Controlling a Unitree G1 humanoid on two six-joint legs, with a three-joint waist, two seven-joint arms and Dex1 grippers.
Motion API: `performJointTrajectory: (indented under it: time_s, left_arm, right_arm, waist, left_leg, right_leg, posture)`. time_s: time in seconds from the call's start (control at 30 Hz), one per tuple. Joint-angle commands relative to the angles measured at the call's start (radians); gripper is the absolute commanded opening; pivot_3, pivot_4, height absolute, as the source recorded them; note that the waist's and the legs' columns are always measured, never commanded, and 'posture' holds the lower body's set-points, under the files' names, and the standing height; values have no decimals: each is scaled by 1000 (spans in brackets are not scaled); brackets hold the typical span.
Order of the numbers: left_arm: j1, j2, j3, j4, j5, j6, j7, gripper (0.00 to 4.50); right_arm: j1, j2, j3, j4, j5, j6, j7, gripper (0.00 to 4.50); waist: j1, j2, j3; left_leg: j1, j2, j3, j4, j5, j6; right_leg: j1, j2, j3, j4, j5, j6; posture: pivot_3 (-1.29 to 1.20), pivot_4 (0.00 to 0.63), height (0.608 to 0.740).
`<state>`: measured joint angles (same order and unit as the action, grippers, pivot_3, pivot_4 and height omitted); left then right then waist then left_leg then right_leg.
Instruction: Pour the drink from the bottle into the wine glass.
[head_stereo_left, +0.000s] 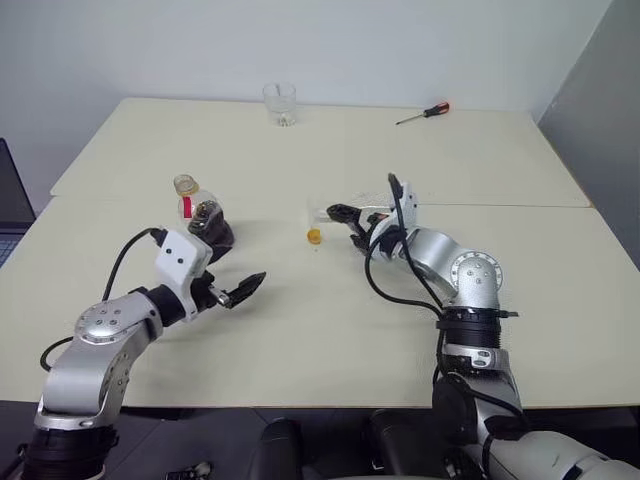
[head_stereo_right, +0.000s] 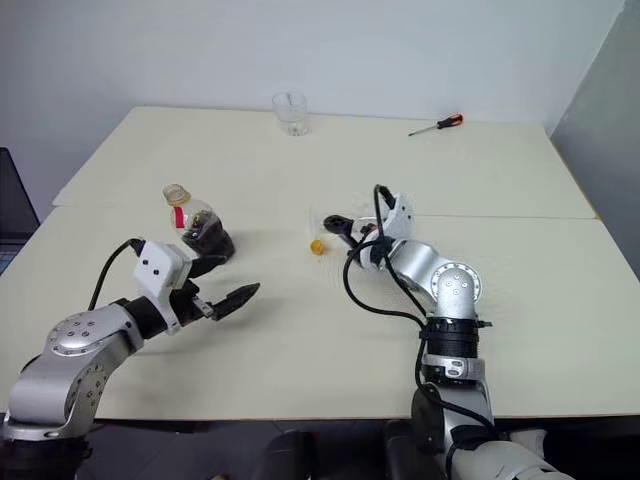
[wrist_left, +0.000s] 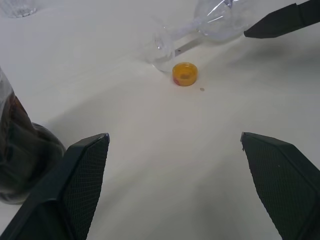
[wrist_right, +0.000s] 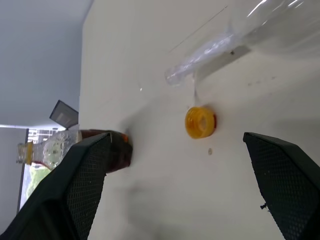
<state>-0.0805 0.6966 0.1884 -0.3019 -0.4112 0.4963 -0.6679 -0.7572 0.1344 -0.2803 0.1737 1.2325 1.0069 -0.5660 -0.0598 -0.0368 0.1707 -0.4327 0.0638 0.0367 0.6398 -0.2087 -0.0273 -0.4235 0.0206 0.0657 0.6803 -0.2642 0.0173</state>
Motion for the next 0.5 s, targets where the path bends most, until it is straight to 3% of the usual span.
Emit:
performJointTrajectory:
  time_s: [0.03,0.5]
  left_arm:
    - [-22,-4,-4,-13,8,-20,-5,4479]
    - [-13,-14,-16,-23,10,-14,0,4479]
  right_arm:
    - [-59,163,27,19,24,-54,26,4500]
    - [-112,153,116,187,-77,-238,121,4500]
  waist:
    - [0,0,0]
    - [0,0,0]
  left_leg:
    - [0,0,0,0,0,0]
    - [0,0,-1,0,0,0]
  right_leg:
    - [0,0,0,0,0,0]
    - [0,0,0,0,0,0]
  posture:
    - [0,150,740]
    - [0,150,740]
